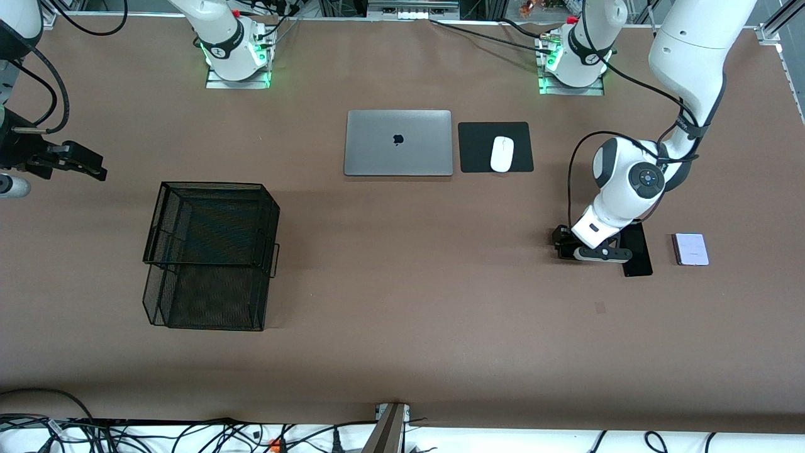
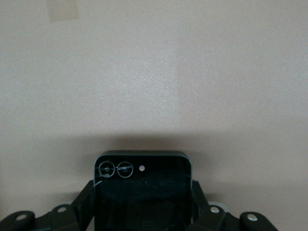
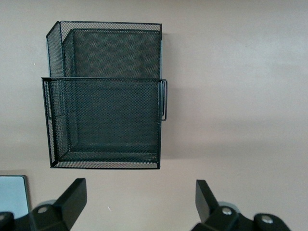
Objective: Place phones with both arms
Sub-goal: 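Lower the left gripper onto the small black flip phone and grasp it, then carry the flip phone to the laptop front with the left gripper and release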
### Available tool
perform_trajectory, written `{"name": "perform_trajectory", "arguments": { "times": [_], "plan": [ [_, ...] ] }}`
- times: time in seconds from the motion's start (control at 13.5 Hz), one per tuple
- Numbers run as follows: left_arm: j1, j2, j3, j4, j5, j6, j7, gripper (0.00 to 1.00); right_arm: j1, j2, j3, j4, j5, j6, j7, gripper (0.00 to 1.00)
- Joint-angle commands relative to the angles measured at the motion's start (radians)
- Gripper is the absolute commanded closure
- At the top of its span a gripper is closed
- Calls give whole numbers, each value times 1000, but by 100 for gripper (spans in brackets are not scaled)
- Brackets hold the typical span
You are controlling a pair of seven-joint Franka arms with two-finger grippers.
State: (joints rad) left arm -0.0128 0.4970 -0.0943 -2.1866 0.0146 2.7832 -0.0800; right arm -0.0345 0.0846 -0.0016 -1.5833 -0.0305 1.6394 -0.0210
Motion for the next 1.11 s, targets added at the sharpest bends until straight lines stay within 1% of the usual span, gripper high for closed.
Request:
{"name": "perform_trajectory", "arguments": {
  "times": [0.0,0.15,0.22,0.37,0.52,0.59,0.67,0.82,1.04],
  "plan": [
    [-1,-29,-4,80,-27,-135,6,92,-16,-16,9,-21,20,13,-17,0],
    [-9,-35,-5,250,-25,-413,12,92,-16,-14,9,-21,20,16,-16,0],
    [-16,-29,-8,322,-24,-523,8,92,-16,-14,9,-21,20,16,-17,0],
    [-65,-26,-27,428,-27,-615,3,88,-16,-14,9,-21,20,16,-17,0],
    [-152,-14,-33,494,-30,-631,2,88,-16,-14,9,-21,20,13,-17,0],
    [-206,6,-33,530,-33,-631,-23,88,-16,-14,9,-21,20,13,-17,0],
    [-261,29,-33,571,-53,-631,-93,88,-16,-14,9,-21,20,13,-17,0],
    [-366,98,-33,642,-64,-628,-263,88,-16,-14,9,-21,20,13,-17,0],
    [-502,221,-33,705,-67,-598,-386,88,-16,-13,9,-21,20,14,-17,0]
  ]
}}
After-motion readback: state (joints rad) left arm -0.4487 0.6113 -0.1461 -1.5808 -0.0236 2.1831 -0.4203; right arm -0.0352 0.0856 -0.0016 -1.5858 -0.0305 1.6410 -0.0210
